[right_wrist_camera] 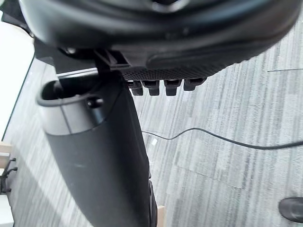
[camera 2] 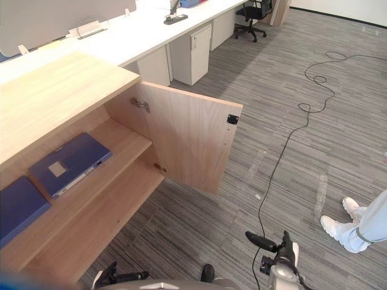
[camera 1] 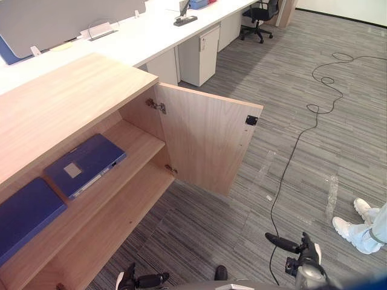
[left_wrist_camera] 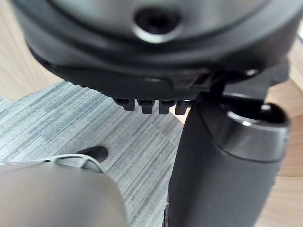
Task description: Walk over to the cabinet, pick up the folder, carry it to the office cabinet, place the folder inside the office cabinet, then close the office cabinet door
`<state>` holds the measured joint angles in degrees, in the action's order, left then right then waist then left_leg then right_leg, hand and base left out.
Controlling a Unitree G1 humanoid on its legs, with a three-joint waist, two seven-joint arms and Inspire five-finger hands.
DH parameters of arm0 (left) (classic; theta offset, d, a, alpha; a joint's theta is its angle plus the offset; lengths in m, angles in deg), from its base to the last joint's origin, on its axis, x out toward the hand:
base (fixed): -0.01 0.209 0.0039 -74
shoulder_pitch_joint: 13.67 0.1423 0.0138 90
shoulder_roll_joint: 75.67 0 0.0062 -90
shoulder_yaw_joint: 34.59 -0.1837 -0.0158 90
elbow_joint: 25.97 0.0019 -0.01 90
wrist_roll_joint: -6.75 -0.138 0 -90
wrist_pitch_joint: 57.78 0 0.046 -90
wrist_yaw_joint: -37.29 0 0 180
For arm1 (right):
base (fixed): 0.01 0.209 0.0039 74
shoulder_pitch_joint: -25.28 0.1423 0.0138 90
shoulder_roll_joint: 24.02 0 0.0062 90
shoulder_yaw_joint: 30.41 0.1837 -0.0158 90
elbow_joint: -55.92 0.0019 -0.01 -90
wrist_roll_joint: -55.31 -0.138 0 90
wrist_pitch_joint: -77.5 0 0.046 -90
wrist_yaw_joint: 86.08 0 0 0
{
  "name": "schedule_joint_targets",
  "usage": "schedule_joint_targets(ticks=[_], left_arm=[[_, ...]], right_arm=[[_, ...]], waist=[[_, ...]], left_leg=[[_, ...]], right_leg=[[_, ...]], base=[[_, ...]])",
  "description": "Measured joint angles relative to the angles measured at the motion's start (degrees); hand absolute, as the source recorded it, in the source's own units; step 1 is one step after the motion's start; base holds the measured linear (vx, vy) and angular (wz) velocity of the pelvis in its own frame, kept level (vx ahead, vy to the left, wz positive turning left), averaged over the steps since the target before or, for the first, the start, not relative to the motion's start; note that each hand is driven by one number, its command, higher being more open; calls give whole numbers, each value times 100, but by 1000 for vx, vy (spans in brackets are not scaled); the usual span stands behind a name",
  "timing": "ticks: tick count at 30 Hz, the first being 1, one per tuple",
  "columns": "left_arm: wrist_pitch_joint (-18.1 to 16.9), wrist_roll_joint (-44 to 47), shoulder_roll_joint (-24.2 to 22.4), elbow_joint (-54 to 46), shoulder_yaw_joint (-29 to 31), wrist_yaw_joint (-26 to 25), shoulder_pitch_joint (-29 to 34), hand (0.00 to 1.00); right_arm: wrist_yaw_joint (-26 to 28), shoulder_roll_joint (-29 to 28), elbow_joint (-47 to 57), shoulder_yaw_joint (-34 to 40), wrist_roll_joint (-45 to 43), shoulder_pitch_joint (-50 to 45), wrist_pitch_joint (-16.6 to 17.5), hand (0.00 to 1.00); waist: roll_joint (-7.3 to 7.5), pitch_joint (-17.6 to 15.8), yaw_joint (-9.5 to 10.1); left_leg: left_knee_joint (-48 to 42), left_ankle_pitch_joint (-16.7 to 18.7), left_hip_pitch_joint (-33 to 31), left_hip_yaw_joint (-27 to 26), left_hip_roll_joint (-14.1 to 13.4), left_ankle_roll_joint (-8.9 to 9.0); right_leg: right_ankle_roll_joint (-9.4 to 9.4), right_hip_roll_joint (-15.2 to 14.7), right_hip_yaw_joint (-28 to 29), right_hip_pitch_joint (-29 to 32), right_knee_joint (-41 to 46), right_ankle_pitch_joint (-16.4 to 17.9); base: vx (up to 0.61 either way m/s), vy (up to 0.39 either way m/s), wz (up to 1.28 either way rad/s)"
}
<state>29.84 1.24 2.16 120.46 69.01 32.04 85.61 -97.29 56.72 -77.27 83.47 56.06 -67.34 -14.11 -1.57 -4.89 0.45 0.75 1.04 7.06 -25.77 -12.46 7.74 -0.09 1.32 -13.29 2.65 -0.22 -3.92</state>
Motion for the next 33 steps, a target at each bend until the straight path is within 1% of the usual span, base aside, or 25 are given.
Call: schedule_joint_targets(ticks=[3,7,9,11,12,14,16,17,21,25,28,31,33], left_arm=[[-5,1,-76,-7,-111,-43,-150,100],[-12,-2,-92,-44,-207,-36,-182,100],[-9,-8,-69,-40,-203,-37,-163,100],[-1,-24,-24,17,-201,-36,-131,100],[-1,-30,-13,18,-199,-37,-109,100],[0,-73,6,201,-128,-22,-64,100],[88,-71,35,380,-30,-12,-39,100],[134,-66,37,386,39,2,-12,100],[134,3,34,397,281,54,44,100],[124,3,32,406,377,56,58,100],[99,5,23,403,376,56,56,100],[31,3,5,400,366,56,54,100],[26,3,14,399,367,41,65,100]], right_arm=[[-64,168,40,-30,-92,272,7,100],[-69,273,195,-59,-94,777,51,100],[-79,418,198,-200,-94,1035,53,100],[-82,642,181,-431,-99,1403,55,100],[-83,718,149,-502,-97,1511,59,100],[-77,973,-323,-545,-92,2100,84,100],[-80,1151,-781,-679,-100,2564,88,100],[-80,1173,-911,-710,-101,2695,88,100],[-72,1217,-1882,-708,-394,3554,55,100],[-71,1302,-2241,-705,-581,3920,44,100],[-75,1543,-2533,-688,-779,4330,31,100],[-84,1772,-2693,-461,-767,4692,20,100],[-150,1937,-2807,-455,-764,4871,15,100]], waist=[[-54,36,-2],[-49,50,-18],[-50,50,7],[-57,52,85],[-61,55,84],[-97,78,148],[-133,93,231],[-136,93,249],[-137,94,297],[-138,93,402],[-156,81,410],[-214,16,430],[-240,-11,452]], left_leg=[[18,3,97,45,56,-8],[29,27,86,201,167,-50],[34,37,59,295,202,-66],[54,39,29,396,236,-71],[57,34,6,452,244,-78],[85,-3,-19,578,279,-125],[89,-19,-22,628,286,-125],[92,-27,-29,645,285,-127],[97,-81,-114,859,288,-142],[95,-84,-80,1004,298,-146],[100,-132,-194,1231,348,-189],[156,-199,-222,1429,413,-225],[226,-253,-224,1564,458,-249]], right_leg=[[7,-52,-6,-136,-2,4],[9,-159,-61,-166,-2,20],[1,-202,-113,-167,7,26],[-1,-240,-183,-162,11,26],[-2,-253,-223,-162,12,26],[-6,-290,-318,-167,14,23],[-8,-302,-366,-168,13,19],[-7,-302,-383,-170,13,19],[-3,-319,-563,-213,-18,17],[0,-328,-710,-373,-102,14],[0,-386,-905,-380,-111,15],[0,-451,-1087,-436,-114,15],[-6,-474,-1228,-489,-129,19]], base=[[74,74,5],[-21,73,14],[-66,34,15],[-87,23,17],[-86,6,27],[-77,5,26],[-42,7,13],[-27,-7,14],[-25,-11,22],[-9,6,22],[-31,17,34],[-37,29,36],[-44,29,30]])
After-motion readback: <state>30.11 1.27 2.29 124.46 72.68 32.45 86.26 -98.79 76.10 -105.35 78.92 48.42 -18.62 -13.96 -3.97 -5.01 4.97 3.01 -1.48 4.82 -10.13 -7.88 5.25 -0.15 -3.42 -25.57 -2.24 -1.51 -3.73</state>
